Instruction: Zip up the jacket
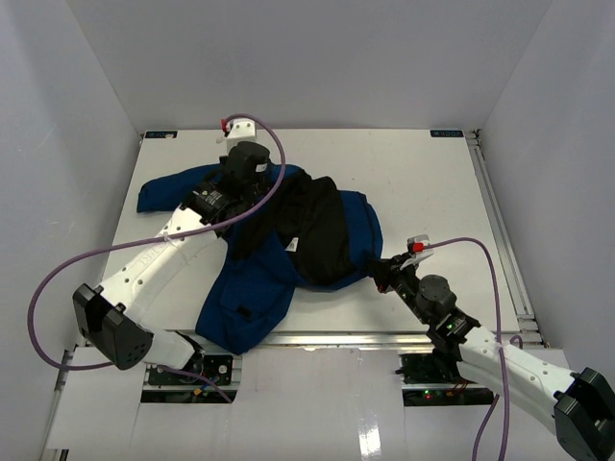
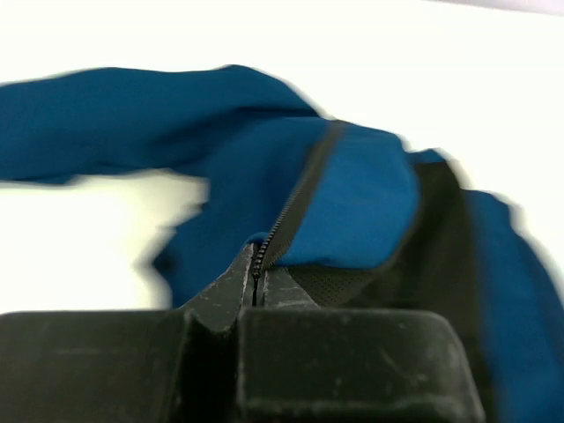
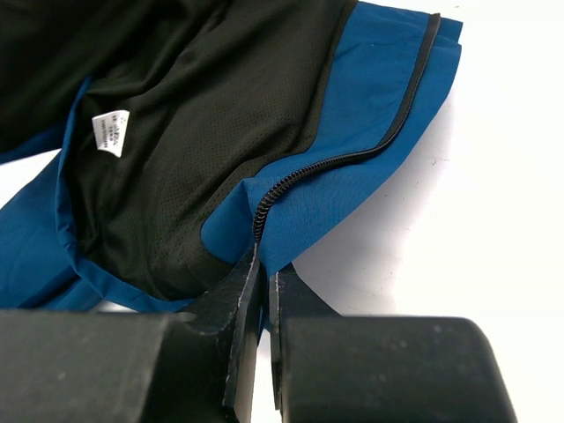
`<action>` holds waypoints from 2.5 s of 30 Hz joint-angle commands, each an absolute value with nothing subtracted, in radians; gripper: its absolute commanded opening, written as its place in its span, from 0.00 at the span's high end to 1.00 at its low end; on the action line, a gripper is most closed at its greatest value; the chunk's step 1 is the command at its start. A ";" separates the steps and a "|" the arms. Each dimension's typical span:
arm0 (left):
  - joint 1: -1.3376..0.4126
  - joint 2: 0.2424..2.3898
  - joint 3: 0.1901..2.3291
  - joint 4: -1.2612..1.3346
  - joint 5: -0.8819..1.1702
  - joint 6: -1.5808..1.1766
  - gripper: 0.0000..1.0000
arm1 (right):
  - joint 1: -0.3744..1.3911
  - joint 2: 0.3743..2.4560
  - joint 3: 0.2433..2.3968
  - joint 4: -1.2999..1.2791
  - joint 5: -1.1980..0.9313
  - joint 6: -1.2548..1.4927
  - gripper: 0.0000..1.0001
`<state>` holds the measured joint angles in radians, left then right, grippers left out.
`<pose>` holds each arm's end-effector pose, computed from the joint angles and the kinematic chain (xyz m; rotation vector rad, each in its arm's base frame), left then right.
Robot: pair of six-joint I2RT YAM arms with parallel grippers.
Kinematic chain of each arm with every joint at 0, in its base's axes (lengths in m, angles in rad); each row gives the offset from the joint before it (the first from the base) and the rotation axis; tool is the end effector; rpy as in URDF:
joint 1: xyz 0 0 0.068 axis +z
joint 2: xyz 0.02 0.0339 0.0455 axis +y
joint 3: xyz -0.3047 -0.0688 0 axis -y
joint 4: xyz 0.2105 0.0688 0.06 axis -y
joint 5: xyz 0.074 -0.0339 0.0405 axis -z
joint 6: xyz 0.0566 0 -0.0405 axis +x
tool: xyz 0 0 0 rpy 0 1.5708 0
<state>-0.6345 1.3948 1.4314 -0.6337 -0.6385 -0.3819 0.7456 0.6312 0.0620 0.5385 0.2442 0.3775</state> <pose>0.2403 -0.1350 0.4140 -0.0957 2.0376 0.0627 0.0919 0.0663 0.2264 -0.1077 1.6388 0.6728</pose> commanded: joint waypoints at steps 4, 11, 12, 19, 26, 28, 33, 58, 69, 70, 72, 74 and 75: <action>-0.687 1.308 1.445 -0.878 -0.683 -0.164 1.00 | 0.740 0.637 0.099 0.563 0.244 0.370 0.92; -0.945 1.363 1.310 -0.809 -0.599 -0.136 1.00 | 0.741 0.652 0.097 0.568 0.248 0.372 0.92; -0.966 1.370 1.281 -0.792 -0.582 -0.138 1.00 | 0.741 0.654 0.097 0.568 0.249 0.371 0.92; -1.032 1.374 1.096 -0.671 -0.370 -0.148 0.83 | 0.740 0.654 0.095 0.570 0.248 0.371 0.92; -1.048 1.203 0.965 -0.396 -0.083 -0.164 0.36 | 0.740 0.668 0.098 0.579 0.247 0.373 0.92; -1.047 1.133 0.920 -0.329 -0.016 -0.191 0.35 | 0.739 0.666 0.102 0.578 0.247 0.372 0.92; -1.042 1.029 0.846 -0.267 -0.045 -0.306 0.31 | 0.739 0.663 0.110 0.568 0.243 0.371 0.92; -0.823 0.867 0.736 -0.415 -0.143 -0.678 0.36 | 0.740 0.631 0.118 0.549 0.234 0.374 0.92; -0.780 1.062 0.649 -0.091 0.186 -0.708 0.45 | 0.740 0.624 0.107 0.541 0.241 0.373 0.92; -0.781 1.081 0.642 -0.080 0.196 -0.709 0.45 | 0.740 0.624 0.106 0.541 0.241 0.373 0.92; -0.784 1.100 0.629 -0.082 0.195 -0.704 0.45 | 0.739 0.625 0.104 0.541 0.244 0.371 0.92; -0.786 1.105 0.619 -0.088 0.188 -0.701 0.46 | 0.739 0.626 0.104 0.543 0.244 0.371 0.92; -0.787 1.105 0.610 -0.092 0.182 -0.698 0.46 | 0.739 0.629 0.103 0.546 0.243 0.371 0.92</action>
